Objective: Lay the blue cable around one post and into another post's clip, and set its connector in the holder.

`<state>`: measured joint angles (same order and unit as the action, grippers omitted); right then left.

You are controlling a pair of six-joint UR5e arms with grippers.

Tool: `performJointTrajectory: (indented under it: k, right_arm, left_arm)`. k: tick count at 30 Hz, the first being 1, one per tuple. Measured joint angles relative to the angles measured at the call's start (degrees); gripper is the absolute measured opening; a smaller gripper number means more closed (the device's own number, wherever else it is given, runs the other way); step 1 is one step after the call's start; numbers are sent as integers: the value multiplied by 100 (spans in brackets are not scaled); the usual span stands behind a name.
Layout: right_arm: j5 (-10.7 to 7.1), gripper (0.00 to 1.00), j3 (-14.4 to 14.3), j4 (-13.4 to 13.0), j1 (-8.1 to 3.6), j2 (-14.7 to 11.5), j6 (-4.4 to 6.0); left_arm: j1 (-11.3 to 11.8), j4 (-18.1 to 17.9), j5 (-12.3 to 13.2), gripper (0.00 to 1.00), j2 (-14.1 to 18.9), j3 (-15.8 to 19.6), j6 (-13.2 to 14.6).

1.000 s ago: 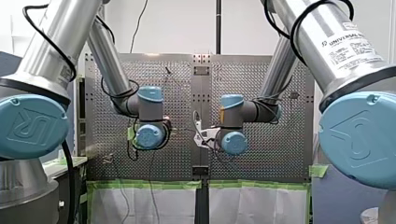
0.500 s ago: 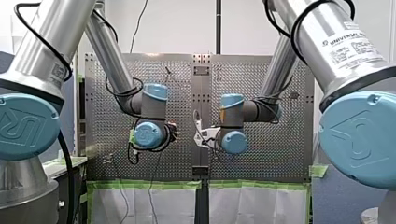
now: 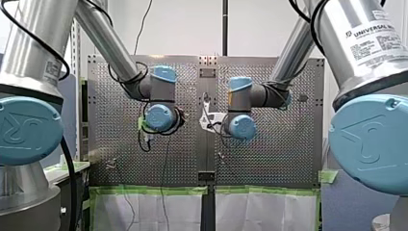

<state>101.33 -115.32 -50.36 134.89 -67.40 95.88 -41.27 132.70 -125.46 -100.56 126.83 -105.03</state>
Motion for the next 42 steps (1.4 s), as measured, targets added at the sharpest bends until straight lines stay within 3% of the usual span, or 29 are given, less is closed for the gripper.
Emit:
performJointTrajectory:
  k: [3, 8, 10, 18, 23, 29, 34, 42]
  right_arm:
    - [-10, 2, 145, 153, 14, -153, -29]
    - [-3, 2, 436, 447, 37, -446, -253]
    - [7, 2, 541, 550, 32, -552, -284]
    - [145, 2, 1035, 1046, -61, -1045, -134]
    - [231, 2, 1350, 1360, -189, -1360, -169]
    - [99, 2, 1692, 1703, -228, -1702, -273]
    - [40, 2, 1978, 1988, -226, -1978, -313]
    - [-318, 2, 2453, 2463, -204, -1909, -396]
  left_arm:
    - [57, 179, -130, 100, 179, -173, -27]
    - [244, 490, -196, 100, 492, -486, -51]
    - [350, 611, -148, 100, 609, -602, -106]
    - [852, 1122, 154, 100, 1120, -991, -288]
    - [1173, 1441, 377, 100, 1441, -1053, -359]
    - [1497, 1826, 439, 100, 1825, -1299, -333]
    - [1551, 2078, 445, 100, 2020, -1537, -340]
    - [1603, 2555, 432, 100, 1955, -1908, -419]
